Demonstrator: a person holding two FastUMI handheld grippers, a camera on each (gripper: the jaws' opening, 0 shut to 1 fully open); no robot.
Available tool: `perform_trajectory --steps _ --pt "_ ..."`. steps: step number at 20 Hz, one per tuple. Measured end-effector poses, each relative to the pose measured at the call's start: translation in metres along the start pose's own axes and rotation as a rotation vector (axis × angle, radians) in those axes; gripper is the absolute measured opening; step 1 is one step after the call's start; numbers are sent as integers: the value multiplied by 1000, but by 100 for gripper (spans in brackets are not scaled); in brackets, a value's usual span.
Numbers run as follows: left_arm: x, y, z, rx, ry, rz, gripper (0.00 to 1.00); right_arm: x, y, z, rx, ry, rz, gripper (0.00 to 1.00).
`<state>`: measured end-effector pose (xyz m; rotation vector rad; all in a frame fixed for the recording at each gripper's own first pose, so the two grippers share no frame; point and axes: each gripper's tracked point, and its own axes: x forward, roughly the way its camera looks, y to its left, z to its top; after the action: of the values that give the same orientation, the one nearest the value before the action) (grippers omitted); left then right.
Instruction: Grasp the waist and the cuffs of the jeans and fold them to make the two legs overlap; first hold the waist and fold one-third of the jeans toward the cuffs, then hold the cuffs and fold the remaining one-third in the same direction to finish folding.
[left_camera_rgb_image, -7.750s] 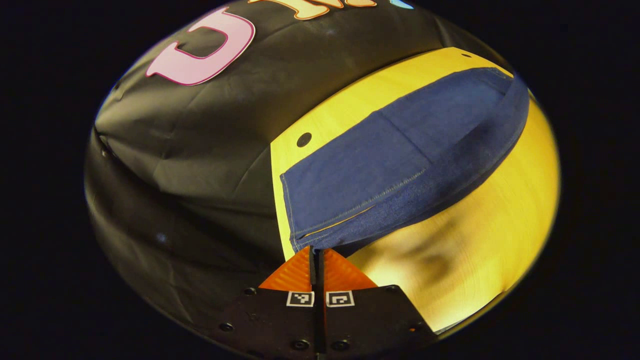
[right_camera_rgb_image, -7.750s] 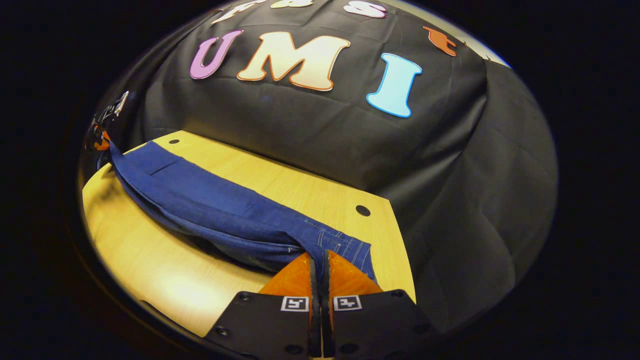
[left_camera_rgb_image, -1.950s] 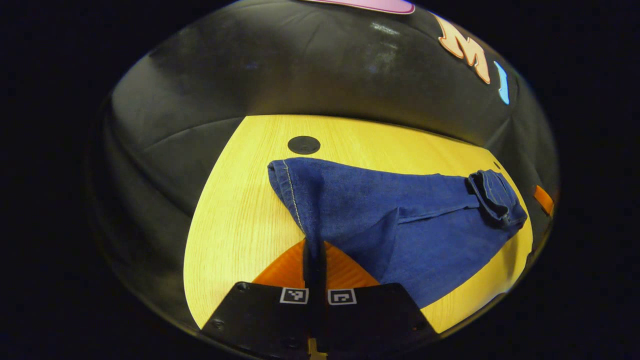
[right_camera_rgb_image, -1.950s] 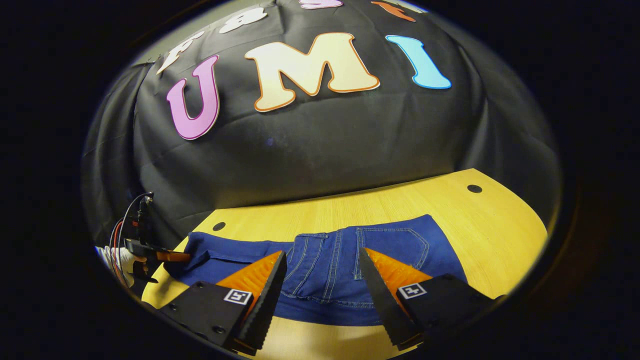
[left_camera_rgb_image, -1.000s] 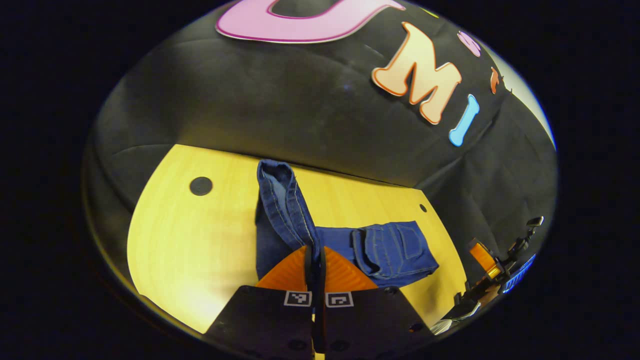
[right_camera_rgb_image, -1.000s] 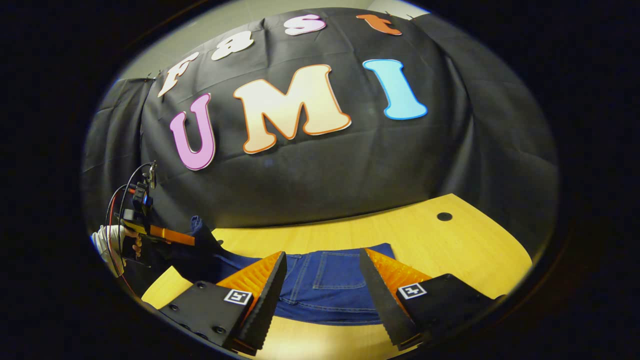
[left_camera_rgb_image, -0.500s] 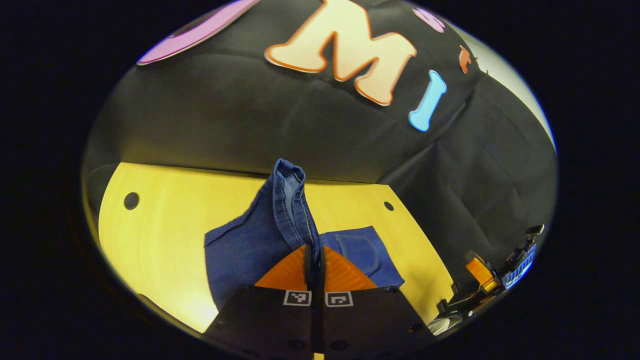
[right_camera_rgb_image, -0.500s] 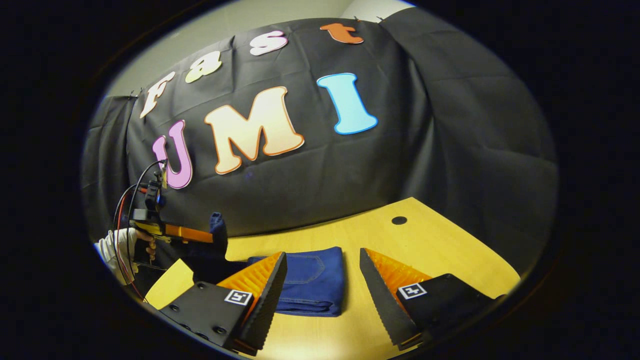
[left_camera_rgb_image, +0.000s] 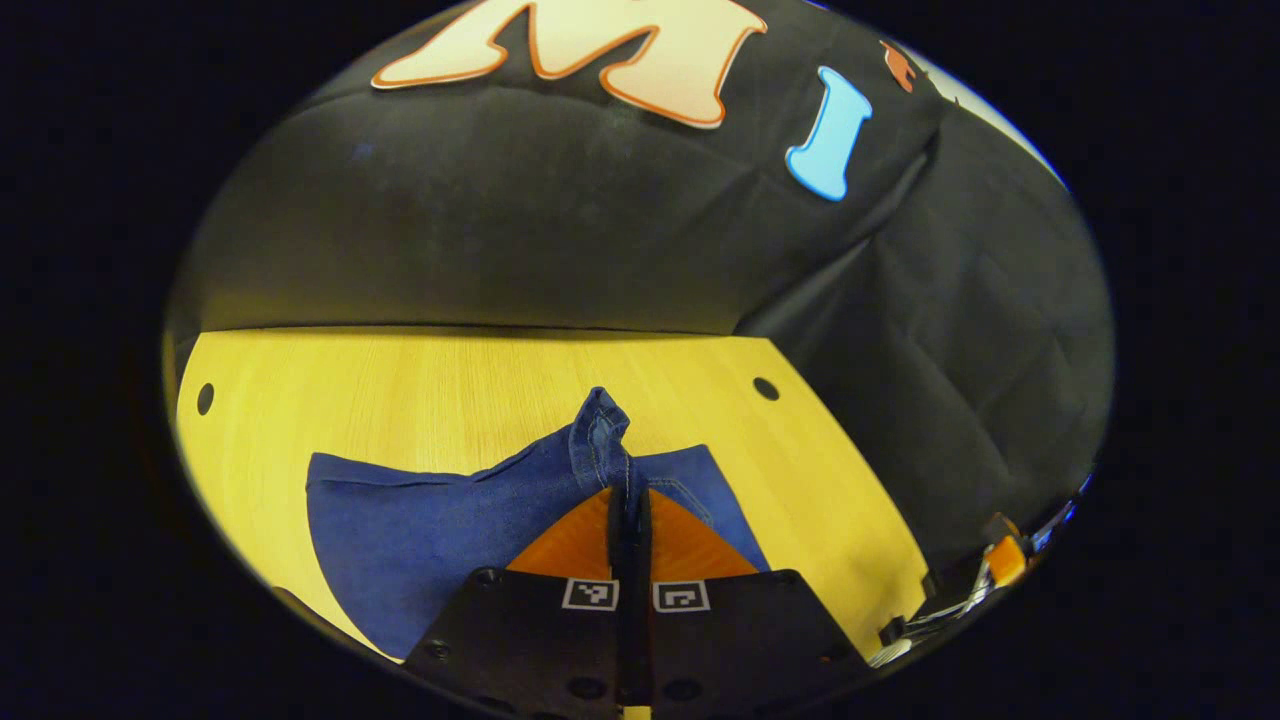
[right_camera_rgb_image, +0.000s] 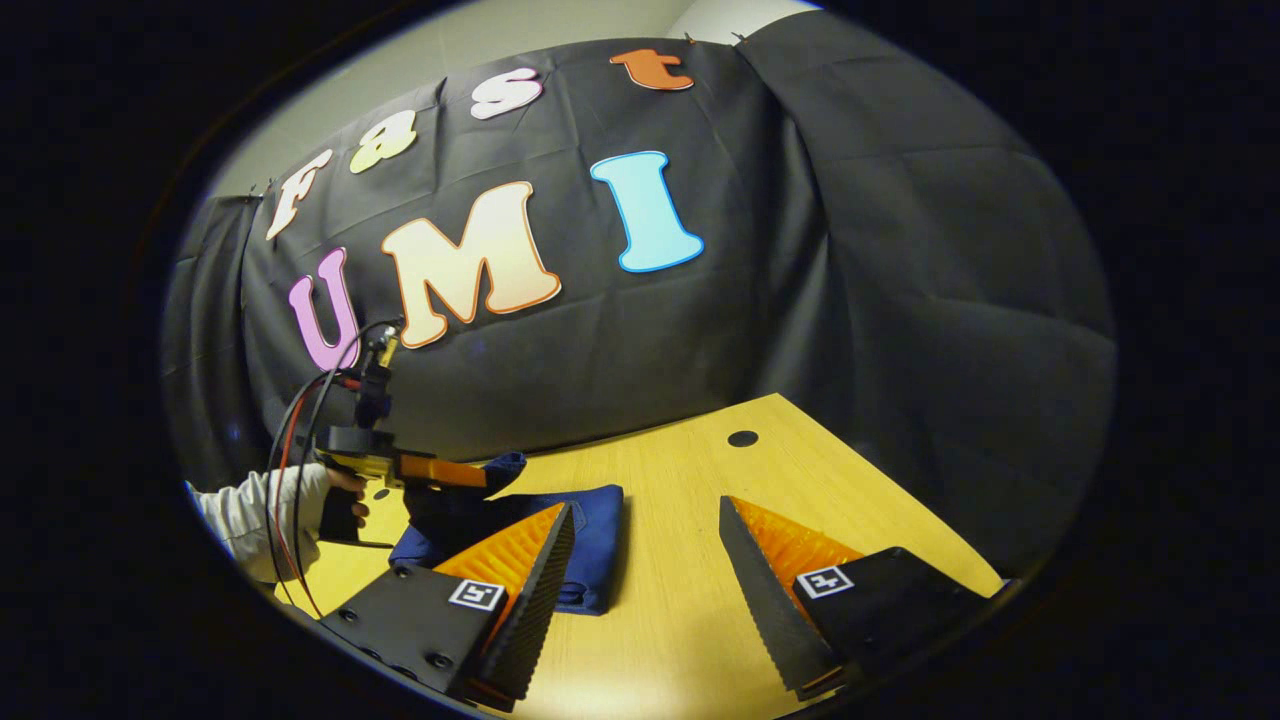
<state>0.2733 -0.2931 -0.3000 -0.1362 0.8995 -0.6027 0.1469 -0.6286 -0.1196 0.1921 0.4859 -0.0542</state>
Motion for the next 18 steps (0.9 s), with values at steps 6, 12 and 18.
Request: perform_trajectory --steps 6,12,18 --pt "-33 -30 10 -10 -190 48 65 3 13 -1 -33 5 103 91" --pt "-168 -27 26 202 -466 178 96 -17 72 28 -30 -97 196 94" --pt "-307 -13 -12 249 -606 285 94 -92 147 70 -75 -269 253 93"
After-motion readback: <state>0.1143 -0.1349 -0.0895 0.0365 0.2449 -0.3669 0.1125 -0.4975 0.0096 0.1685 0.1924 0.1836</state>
